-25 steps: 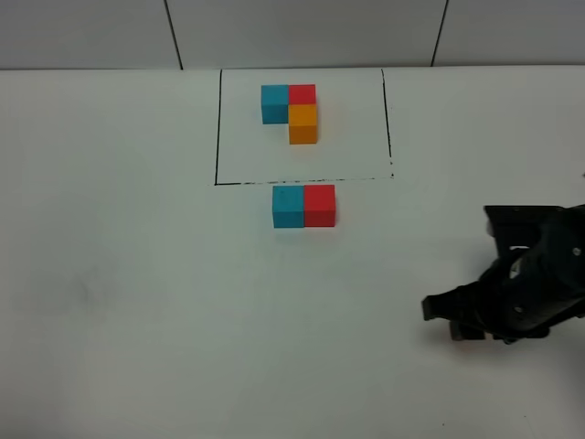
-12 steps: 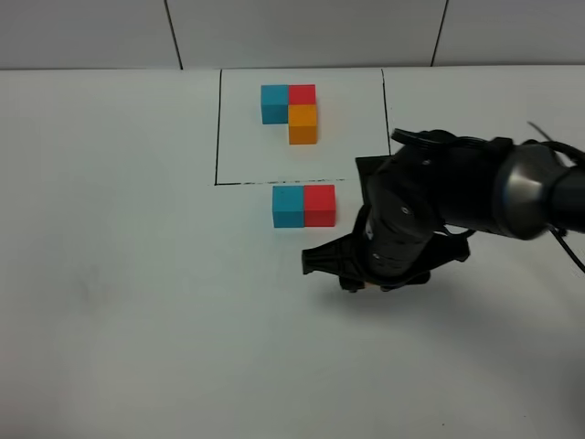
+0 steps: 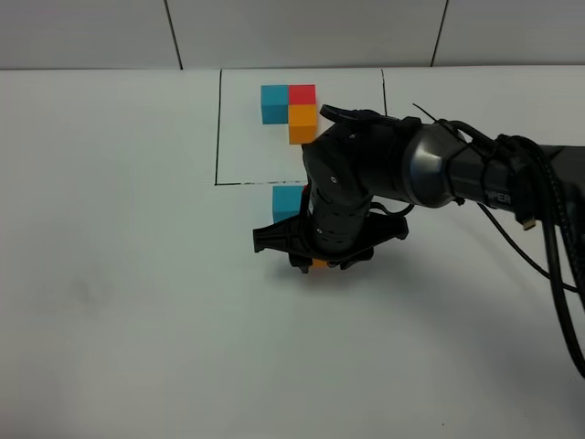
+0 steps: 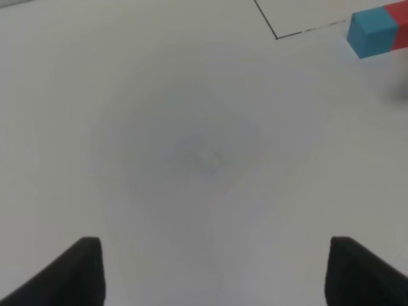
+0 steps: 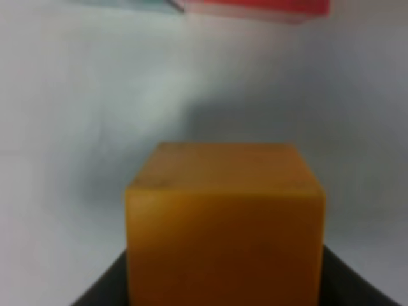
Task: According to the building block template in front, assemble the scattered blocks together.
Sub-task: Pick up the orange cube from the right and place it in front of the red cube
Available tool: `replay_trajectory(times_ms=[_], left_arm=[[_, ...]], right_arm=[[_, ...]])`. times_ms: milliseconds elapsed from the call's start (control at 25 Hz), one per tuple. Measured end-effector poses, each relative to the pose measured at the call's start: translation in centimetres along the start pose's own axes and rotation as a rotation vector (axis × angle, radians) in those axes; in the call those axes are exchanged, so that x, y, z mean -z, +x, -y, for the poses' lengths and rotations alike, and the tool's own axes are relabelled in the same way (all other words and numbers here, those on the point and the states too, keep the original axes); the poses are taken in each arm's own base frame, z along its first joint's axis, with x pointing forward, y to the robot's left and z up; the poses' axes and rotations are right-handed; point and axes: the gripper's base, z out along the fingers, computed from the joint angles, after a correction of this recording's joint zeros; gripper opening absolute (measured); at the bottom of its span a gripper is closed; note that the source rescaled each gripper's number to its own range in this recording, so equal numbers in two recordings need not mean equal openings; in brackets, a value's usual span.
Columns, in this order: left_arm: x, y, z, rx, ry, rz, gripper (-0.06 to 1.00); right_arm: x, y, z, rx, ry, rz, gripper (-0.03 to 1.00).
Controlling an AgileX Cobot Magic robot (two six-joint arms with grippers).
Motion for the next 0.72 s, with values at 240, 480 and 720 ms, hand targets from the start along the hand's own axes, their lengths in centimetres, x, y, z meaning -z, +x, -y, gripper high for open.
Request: replay_trajectory(times_ms=[240,480,720], left_arm=[[0.0,0.0,0.0,-0.001,0.0,0.0,0.62],[0.0,0.0,0.0,-0.001,0.0,0.0,0.62],[0.0,0.0,0.0,-0.001,0.0,0.0,0.62]], right_arm=[[-1.8,-0.5,-0.4,0.003,0.019,-0.025,0.0],[-3.1,-0.9,-0.4,-0.001,0.048,-0.018,0.0],[-3.4,-1.1,-0.3,-0.011,0.065,-0.005,0.0]])
